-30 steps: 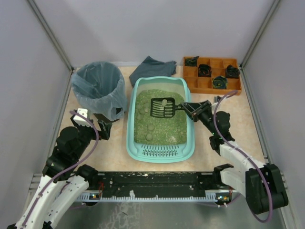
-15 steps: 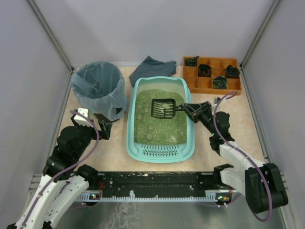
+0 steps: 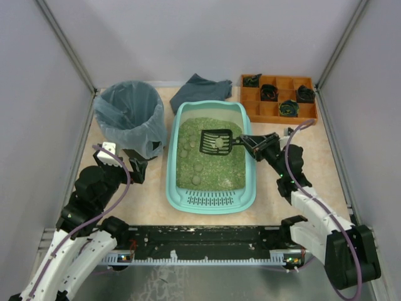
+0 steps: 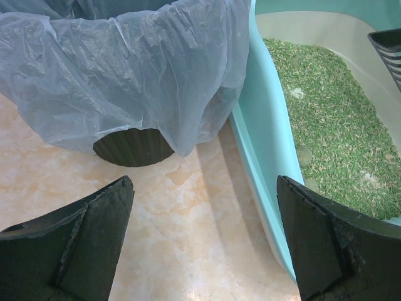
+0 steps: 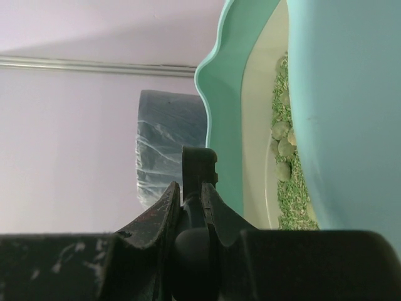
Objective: Clean the litter box
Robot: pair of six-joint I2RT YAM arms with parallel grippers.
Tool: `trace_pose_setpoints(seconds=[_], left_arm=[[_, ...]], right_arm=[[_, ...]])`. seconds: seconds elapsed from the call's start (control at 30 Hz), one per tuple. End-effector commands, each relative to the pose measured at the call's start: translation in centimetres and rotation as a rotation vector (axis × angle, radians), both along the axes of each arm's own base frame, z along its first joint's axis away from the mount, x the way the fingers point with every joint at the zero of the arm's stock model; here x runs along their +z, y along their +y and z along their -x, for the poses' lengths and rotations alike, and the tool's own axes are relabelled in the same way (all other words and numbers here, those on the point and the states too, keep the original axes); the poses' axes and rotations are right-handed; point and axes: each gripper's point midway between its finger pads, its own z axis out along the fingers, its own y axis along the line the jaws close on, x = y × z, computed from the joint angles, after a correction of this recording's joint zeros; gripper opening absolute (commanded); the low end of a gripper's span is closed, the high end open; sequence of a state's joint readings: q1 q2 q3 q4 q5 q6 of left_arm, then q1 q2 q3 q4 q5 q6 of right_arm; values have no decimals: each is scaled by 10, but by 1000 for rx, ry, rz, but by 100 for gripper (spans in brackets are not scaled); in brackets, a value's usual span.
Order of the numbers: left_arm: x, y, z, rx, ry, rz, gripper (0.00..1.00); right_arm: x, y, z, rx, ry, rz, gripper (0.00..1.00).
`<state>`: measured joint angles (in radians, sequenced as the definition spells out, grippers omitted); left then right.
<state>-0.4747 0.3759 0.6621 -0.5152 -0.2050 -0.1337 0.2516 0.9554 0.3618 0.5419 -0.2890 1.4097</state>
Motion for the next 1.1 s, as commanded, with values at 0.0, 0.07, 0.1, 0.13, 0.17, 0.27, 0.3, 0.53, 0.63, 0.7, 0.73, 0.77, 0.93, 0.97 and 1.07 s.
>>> trace_pose_setpoints(seconds=[0.0,0.07,0.1,0.13,0.17,0.27,0.3,0.53,0.63,0.7,0.73,0.77,0.93,0.97,1.07], left_arm=[[6,1,-1,5,-26,14,100],[5,0,-2,4,-22,10,100],[5,0,-2,3,-21,9,100],[5,0,-2,3,-20,9,100],[5,0,-2,3,-21,8,100],[6,0,-2,4,-22,10,100],[6,1,-2,4,-23,11,100],[7,1,-1,6,-29,14,100],[7,2,-1,10,-27,13,100],[7,3,-1,15,-30,15,100],[7,3,-1,16,-31,16,100],[8,4,0,18,-33,17,100],[10,6,1,27,-43,24,100],[10,6,1,28,-45,25,100],[11,6,2,29,-47,26,100]], right_arm=[[43,0,-2,-26,-91,-6,0],[47,0,-2,-38,-93,-2,0],[50,0,-1,-42,-98,-1,0],[54,0,-1,-49,-103,-2,0],[57,-1,-1,-55,-107,-5,0],[73,-3,-1,-79,-125,-17,0],[79,-3,-2,-88,-133,-20,0],[123,0,-11,-128,-191,-41,0],[139,9,-18,-133,-207,-44,0],[148,18,-24,-128,-214,-41,0],[153,23,-27,-125,-217,-42,0],[153,31,-31,-117,-207,-38,0],[170,61,-46,-115,-201,-36,0],[174,67,-48,-111,-201,-40,0],[183,85,-54,-99,-199,-65,0]])
